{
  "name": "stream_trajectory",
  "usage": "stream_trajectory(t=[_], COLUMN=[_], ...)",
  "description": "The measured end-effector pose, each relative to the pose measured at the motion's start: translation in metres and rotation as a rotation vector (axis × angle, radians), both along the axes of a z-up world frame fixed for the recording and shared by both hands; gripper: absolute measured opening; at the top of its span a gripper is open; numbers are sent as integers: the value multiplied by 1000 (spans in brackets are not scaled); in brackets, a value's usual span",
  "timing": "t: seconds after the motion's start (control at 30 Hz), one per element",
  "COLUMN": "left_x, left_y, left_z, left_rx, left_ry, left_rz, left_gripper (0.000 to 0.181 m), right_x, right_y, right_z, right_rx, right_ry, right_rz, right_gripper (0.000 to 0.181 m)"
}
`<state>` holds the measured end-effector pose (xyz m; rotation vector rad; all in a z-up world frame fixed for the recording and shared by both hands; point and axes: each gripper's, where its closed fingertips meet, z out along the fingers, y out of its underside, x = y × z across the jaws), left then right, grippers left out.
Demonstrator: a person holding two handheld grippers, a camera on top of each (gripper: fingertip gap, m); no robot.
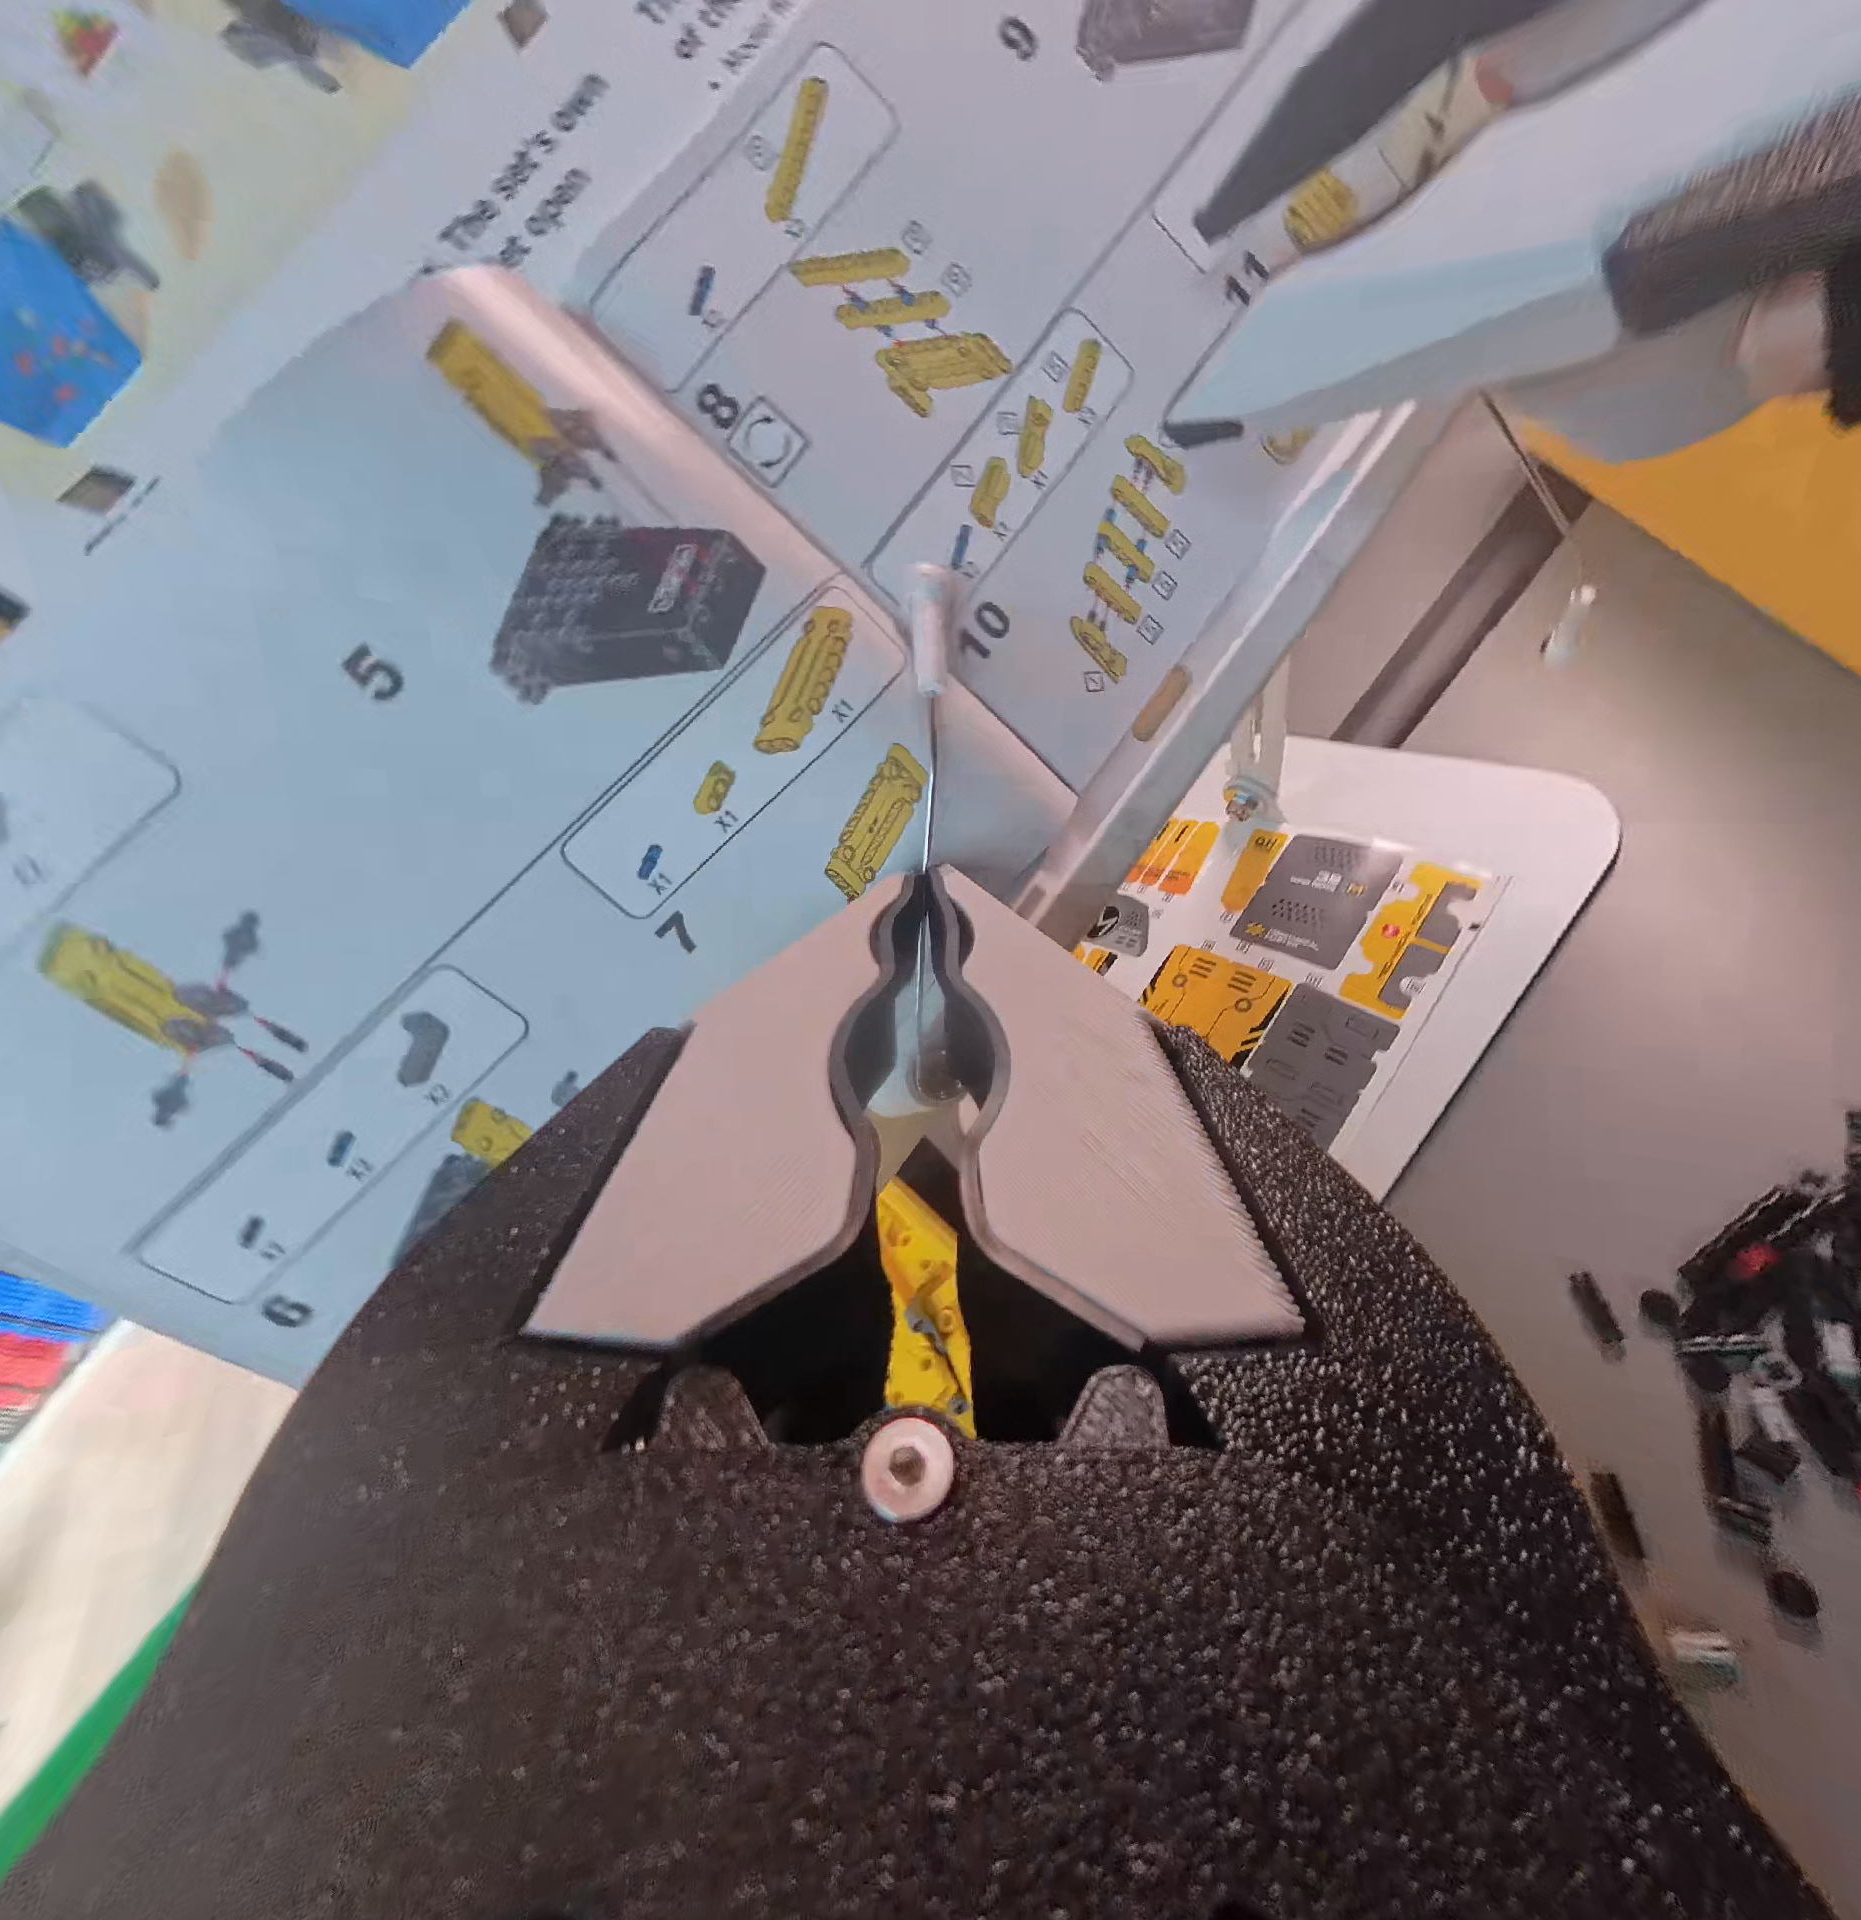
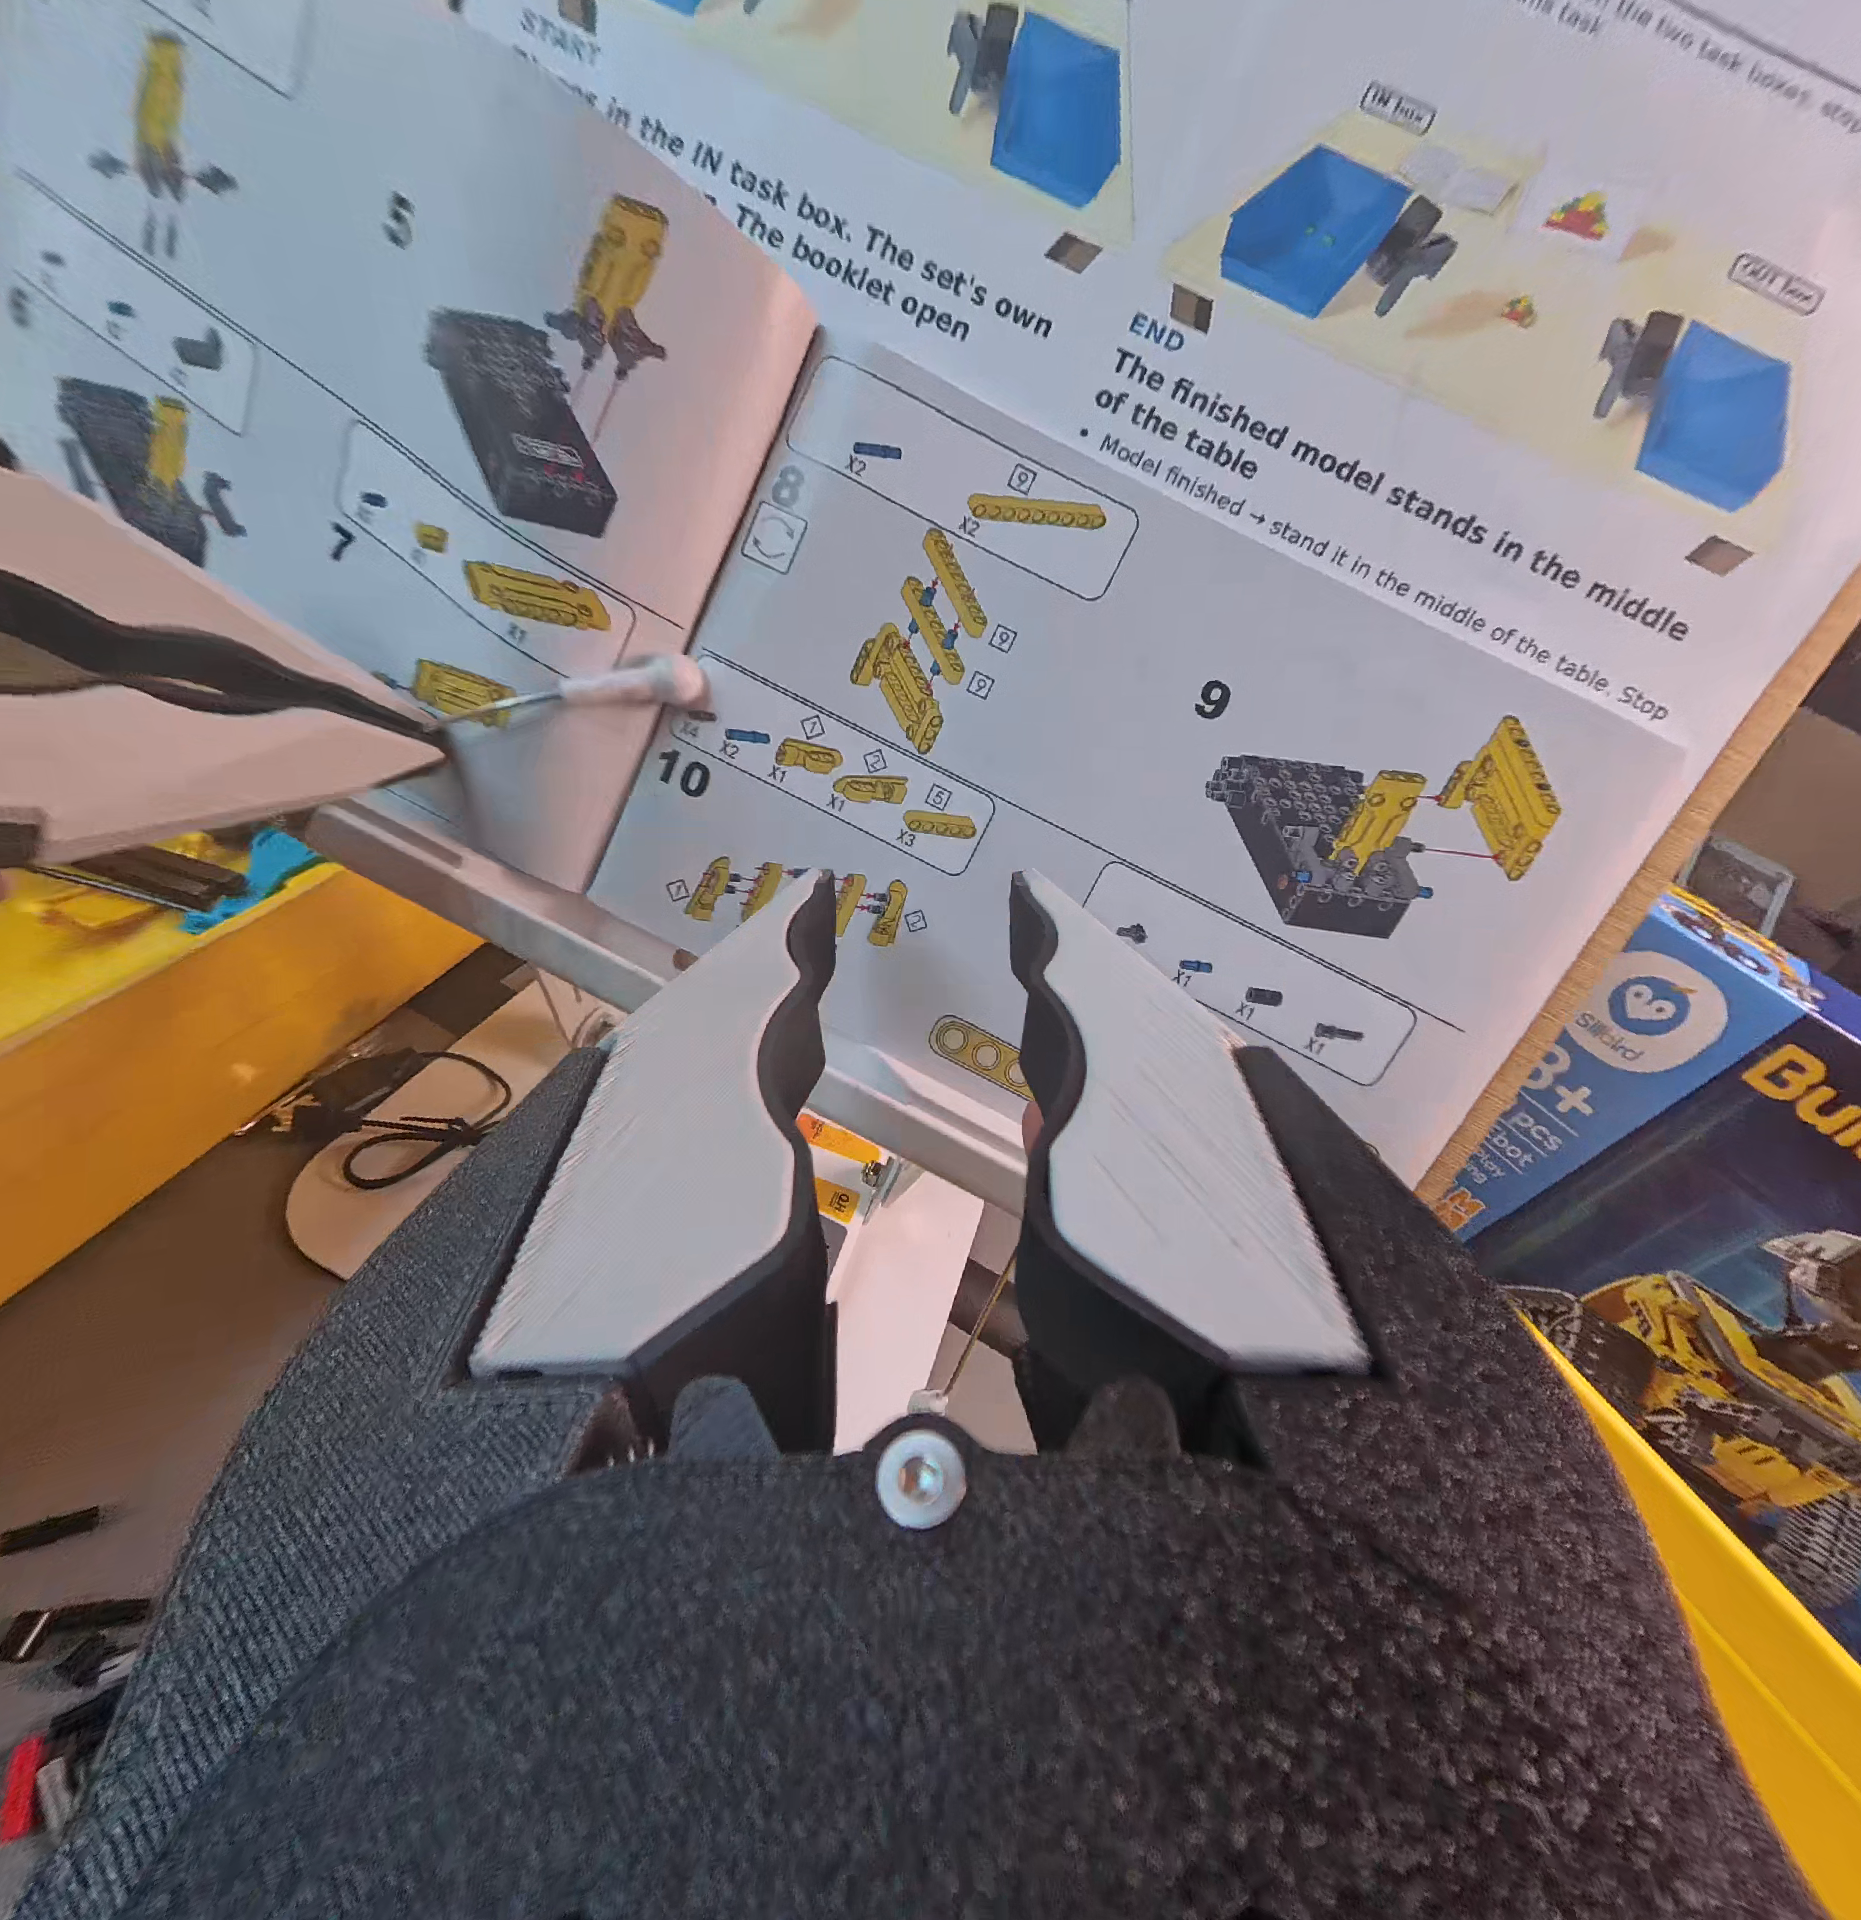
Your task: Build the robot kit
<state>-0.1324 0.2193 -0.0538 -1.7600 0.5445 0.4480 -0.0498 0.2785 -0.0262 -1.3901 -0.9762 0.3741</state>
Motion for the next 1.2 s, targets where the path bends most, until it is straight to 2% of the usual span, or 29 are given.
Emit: stream_trajectory(t=[0.07,0.23,0.43,0.53,0.63,0.77,0.9,1.03,1.2], left_x=[-2,-3,-1,0,7,13,17,25,44], left_y=[-3,-2,-2,-12,-36,-87,-137,-179,-212], left_z=[2,3,-1,3,14,34,35,18,-27], left_rx=[13,22,2,29,97,237,280,257,189], left_ry=[-99,-158,-184,-211,-302,-406,-487,-568,-669], left_rz=[-12,-7,-6,1,-25,-44,-38,-50,-130], left_gripper=[0,0,1,7,22,33,44,47,45], right_x=[-3,1,5,12,24,42,53,60,70], right_y=[7,12,11,3,-10,-34,-56,-75,-86], right_z=[-8,-17,-16,-7,1,12,14,9,6], right_rx=[-35,-56,-83,-76,-57,2,4,0,-9], right_ry=[-27,-24,-1,43,93,147,185,190,237], right_rz=[-21,-59,-45,-30,-15,10,54,84,86], right_gripper=[35,35,38,39,39,39,39,41,42])
